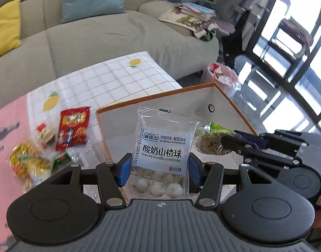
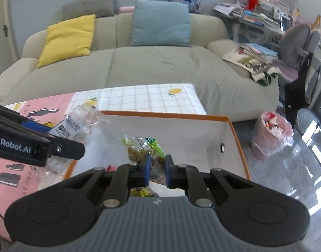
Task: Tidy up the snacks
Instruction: 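Carry the yogurt pack with the left tool while the right tool carries the green bag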
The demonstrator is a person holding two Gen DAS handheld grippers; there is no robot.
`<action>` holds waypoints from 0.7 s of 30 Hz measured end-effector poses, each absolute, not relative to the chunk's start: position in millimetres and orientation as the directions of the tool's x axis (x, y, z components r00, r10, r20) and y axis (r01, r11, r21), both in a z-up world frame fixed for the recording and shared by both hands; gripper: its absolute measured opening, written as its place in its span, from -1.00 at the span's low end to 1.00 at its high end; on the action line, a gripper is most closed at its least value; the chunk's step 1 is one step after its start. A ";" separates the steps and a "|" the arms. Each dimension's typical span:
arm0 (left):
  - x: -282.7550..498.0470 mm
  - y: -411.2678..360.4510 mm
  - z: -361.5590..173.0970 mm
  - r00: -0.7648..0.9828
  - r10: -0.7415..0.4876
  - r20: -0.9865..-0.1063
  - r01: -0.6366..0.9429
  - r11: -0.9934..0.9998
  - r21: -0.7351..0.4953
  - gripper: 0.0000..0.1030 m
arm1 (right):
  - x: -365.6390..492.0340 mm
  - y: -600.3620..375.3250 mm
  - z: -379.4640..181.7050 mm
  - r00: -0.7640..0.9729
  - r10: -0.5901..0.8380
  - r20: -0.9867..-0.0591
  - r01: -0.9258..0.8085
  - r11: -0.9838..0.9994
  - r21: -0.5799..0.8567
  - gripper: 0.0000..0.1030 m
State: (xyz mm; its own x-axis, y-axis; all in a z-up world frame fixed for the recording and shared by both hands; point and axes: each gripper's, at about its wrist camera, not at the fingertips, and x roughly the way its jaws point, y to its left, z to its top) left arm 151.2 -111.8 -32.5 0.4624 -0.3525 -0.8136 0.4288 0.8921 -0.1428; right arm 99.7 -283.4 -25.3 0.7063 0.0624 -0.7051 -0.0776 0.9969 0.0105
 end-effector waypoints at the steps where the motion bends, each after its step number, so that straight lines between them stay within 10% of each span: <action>1: 154.1 -118.1 -35.7 0.456 -0.348 -0.819 0.443 0.887 -0.130 0.23 | 103.3 -285.5 -28.5 0.699 0.058 -0.713 -0.074 0.997 0.008 -0.80; 21: 193.5 -178.4 -103.7 0.269 -0.176 -0.947 0.576 0.817 0.012 0.26 | 151.5 -305.0 -101.7 0.463 0.033 -0.886 -0.119 0.993 -0.025 -0.82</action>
